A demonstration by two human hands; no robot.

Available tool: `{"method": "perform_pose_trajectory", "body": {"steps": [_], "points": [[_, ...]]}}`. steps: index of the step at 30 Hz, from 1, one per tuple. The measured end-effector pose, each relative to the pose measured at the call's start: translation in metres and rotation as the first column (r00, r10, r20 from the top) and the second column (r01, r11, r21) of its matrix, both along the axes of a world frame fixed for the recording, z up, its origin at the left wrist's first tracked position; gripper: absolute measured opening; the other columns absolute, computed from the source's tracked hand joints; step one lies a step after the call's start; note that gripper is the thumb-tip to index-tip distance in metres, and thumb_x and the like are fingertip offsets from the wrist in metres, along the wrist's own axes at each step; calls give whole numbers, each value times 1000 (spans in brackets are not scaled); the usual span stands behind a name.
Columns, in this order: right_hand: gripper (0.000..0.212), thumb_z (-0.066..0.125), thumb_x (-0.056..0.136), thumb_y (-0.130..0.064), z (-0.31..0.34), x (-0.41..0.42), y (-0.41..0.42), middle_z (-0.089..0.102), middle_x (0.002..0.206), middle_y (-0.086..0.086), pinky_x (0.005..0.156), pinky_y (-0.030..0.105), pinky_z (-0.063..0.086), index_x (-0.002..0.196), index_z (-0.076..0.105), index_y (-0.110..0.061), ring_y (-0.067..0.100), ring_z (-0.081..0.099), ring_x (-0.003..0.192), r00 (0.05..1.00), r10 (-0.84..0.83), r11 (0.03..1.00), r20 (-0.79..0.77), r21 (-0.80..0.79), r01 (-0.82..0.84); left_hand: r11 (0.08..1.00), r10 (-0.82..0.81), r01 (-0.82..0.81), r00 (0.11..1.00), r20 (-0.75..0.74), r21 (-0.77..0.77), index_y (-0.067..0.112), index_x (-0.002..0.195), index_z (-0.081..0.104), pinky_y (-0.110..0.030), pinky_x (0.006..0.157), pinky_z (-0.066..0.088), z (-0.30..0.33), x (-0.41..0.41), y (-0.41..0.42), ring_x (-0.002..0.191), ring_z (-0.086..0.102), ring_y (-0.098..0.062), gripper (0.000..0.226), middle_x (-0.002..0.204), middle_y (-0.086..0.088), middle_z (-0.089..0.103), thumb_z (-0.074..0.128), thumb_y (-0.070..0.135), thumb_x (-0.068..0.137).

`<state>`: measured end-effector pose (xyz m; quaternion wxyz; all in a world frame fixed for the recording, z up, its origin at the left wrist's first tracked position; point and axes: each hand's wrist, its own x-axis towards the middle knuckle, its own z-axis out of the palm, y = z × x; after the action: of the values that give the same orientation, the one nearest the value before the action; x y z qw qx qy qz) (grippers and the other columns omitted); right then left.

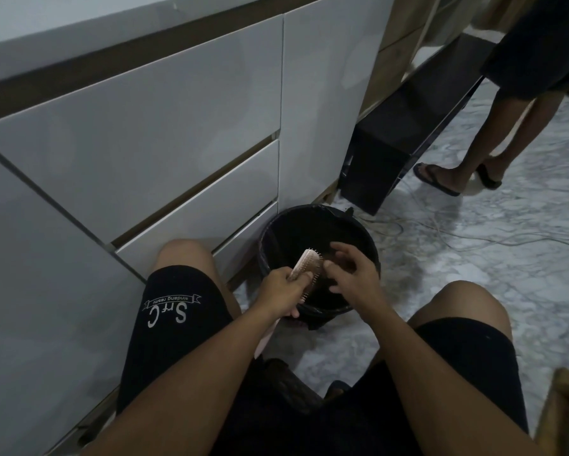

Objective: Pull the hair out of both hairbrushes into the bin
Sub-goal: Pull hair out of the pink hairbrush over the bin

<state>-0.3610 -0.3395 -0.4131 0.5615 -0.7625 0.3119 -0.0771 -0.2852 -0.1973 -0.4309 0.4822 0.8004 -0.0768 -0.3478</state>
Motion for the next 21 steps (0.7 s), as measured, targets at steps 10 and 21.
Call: {"method": "perform_pose_trajectory", "body": {"steps": [10,21], "points": [[13,68,87,-8,0,5,-3,70,78,-3,75,35,61,90,73,-19,16,71,72,979,-203,976,27,-77,205,1000,23,-24,998,-65,-11,9,93,65,-22,40,40,1,2,-2,39,59,-20,20,65,-6,68,61,27,85],[51,74,78,-3,0,0,1,51,123,-4,83,7,41,123,63,-23,7,55,104,995,98,974,25,-207,-90,995,72,-83,974,-217,-45,3,89,62,-23,39,35,7,2,-5,35,54,-23,16,68,-16,66,51,13,84]]}}
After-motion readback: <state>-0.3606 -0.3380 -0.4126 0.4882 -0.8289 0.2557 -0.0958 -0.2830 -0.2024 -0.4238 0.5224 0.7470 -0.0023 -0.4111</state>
